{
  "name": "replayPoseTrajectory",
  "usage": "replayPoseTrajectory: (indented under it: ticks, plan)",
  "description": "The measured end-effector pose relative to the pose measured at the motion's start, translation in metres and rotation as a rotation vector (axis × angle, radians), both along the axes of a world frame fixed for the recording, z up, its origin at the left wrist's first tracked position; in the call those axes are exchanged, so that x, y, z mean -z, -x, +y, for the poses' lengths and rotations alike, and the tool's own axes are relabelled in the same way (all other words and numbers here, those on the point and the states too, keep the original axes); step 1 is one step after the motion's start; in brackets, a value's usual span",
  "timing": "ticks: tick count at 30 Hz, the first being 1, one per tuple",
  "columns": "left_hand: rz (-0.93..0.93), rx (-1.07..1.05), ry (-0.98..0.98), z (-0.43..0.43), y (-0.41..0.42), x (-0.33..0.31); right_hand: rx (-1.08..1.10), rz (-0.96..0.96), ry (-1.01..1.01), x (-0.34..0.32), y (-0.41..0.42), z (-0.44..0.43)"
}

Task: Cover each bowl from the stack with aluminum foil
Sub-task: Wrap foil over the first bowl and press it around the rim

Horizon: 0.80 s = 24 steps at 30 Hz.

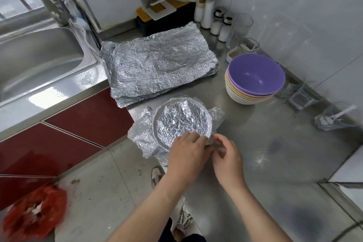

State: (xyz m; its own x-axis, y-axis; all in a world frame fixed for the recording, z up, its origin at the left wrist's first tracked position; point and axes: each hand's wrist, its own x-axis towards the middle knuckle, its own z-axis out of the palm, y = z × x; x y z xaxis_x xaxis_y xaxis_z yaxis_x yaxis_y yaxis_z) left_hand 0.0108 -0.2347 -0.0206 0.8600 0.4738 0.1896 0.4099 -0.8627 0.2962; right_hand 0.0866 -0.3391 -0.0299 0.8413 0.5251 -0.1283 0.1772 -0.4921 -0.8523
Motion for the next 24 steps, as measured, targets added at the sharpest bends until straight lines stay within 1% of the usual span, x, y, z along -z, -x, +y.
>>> replayPoseTrajectory:
  ticks: [2, 5, 7, 12, 15, 18, 21, 22, 24]
  plan:
    - [0.013, 0.008, -0.045, 0.003, 0.003, 0.003, 0.038, 0.113, -0.036, 0.000, -0.005, 0.001]
    - [-0.006, -0.019, -0.101, 0.003, 0.002, 0.005, 0.100, 0.349, -0.229, -0.004, -0.007, 0.008]
    - [-0.030, -0.040, -0.105, 0.000, -0.004, 0.005, 0.134, 0.430, -0.285, -0.002, -0.008, 0.014]
    - [-0.007, -0.092, -0.046, -0.006, -0.013, 0.003, 0.222, 0.439, -0.276, 0.005, -0.014, 0.022]
    - [0.005, -0.102, 0.004, -0.005, -0.013, 0.004, 0.221, 0.382, -0.252, 0.005, -0.017, 0.026]
    - [0.019, -0.095, 0.039, -0.003, -0.015, 0.004, 0.154, 0.301, -0.177, 0.004, -0.019, 0.027]
    - [0.021, -0.095, 0.071, -0.002, -0.016, 0.004, 0.050, 0.122, -0.075, 0.003, -0.023, 0.025]
    - [0.015, -0.093, 0.077, -0.002, -0.016, 0.003, 0.039, 0.094, -0.052, 0.003, -0.025, 0.024]
    - [-0.004, -0.079, 0.102, -0.004, -0.017, 0.003, 0.023, 0.173, -0.074, 0.001, -0.023, 0.027]
